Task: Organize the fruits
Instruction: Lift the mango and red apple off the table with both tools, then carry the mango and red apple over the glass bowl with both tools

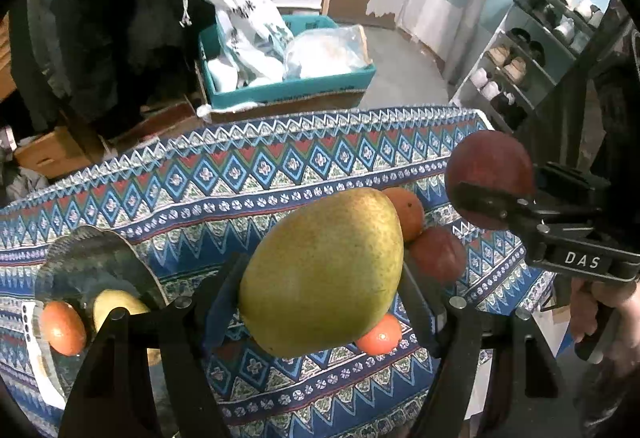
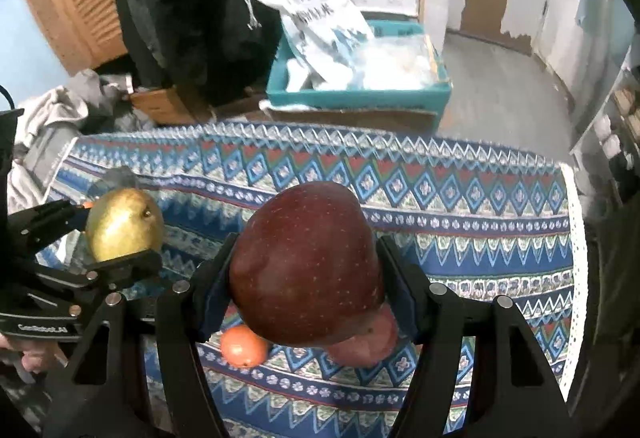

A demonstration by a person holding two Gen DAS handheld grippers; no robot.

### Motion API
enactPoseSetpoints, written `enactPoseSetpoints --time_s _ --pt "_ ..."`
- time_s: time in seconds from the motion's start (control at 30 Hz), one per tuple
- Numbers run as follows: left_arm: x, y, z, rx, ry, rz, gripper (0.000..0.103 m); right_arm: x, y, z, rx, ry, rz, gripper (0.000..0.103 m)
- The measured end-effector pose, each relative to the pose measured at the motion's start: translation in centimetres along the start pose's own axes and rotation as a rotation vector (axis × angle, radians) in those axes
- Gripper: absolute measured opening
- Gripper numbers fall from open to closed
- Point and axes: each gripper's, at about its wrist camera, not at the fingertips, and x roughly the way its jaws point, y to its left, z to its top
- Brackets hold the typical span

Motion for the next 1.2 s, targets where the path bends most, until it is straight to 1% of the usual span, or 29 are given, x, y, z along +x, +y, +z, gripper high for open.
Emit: enactPoseSetpoints --time_s 0.27,0.53,0.7,1.0,1.2 --pt "-3.5 0.4 0.0 -0.011 -0.069 -0.001 0.075 -2.9 1.8 1.0 -0.036 -0.067 0.024 0.067" --pt "-6.7 0.9 -0.2 -0.024 -0.123 -0.016 0.075 -4.9 3.7 1.7 -0.064 -0.111 0.056 0.067" --pt "-8.3 1.3 -0.4 -0.029 -0.155 -0.010 0.076 -5.8 5.1 2.2 -0.083 -0.134 0.077 0.067" --pt "-10.8 3.3 -1.0 -0.061 -0.194 -0.008 0.076 -6.5 7.9 3.4 -0.119 -0.157 0.116 0.067" --pt "-11.9 5.3 -1.5 -0.100 -0.210 0.001 0.076 -5.8 10.1 4.2 -0.142 -0.153 0.143 0.067"
